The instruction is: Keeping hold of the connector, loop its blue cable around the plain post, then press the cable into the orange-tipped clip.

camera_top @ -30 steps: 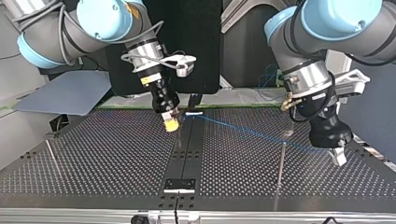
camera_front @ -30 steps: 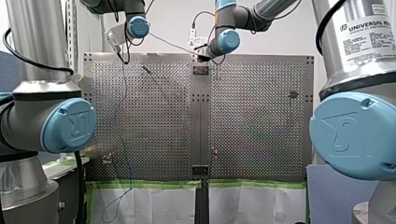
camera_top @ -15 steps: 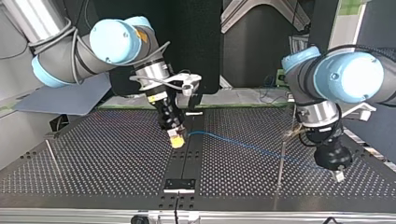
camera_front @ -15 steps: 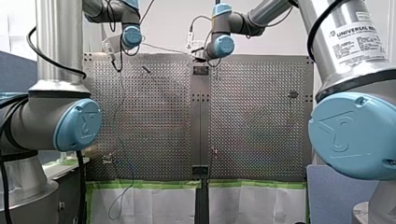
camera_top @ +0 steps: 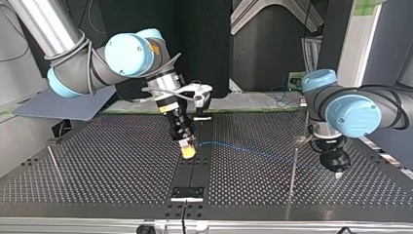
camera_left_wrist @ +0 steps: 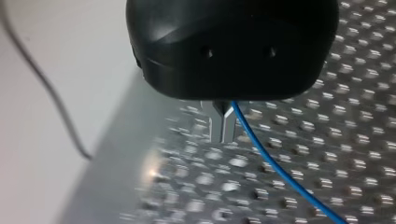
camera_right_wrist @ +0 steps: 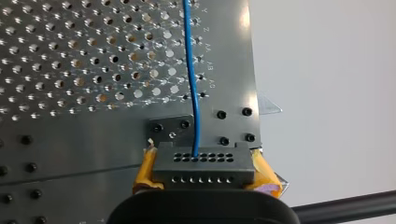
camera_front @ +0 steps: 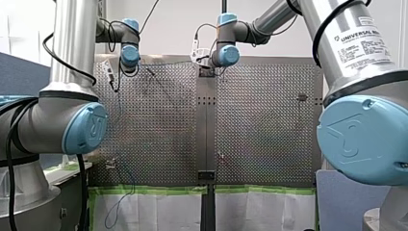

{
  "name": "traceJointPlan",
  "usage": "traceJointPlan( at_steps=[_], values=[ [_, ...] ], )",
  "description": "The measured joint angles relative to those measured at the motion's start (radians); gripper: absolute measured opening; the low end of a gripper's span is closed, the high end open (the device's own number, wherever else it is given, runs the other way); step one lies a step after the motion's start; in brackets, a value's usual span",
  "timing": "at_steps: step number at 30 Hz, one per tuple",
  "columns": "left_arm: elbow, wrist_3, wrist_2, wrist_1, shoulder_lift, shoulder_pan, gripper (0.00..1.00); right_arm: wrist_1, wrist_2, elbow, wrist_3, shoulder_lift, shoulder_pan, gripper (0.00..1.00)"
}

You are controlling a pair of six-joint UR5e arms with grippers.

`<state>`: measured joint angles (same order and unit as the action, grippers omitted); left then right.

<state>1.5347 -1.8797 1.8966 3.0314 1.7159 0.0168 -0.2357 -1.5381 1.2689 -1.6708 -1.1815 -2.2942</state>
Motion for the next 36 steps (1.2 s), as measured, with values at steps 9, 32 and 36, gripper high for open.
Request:
traceJointPlan(
  at_steps=[9,32,36],
  values=[
    [0.000,-0.010,-0.049,0.000,0.057,0.002,0.00,-0.014,-0.005,-0.004,0.001,0.017,0.011,0.00],
    [0.034,-0.107,-0.140,-0.075,0.089,-0.008,0.77,-0.003,-0.094,0.036,0.045,0.199,0.010,0.00],
    [0.034,-0.113,-0.155,-0.083,0.093,-0.009,0.92,-0.042,-0.100,0.054,0.037,0.229,0.010,0.00]
  ],
)
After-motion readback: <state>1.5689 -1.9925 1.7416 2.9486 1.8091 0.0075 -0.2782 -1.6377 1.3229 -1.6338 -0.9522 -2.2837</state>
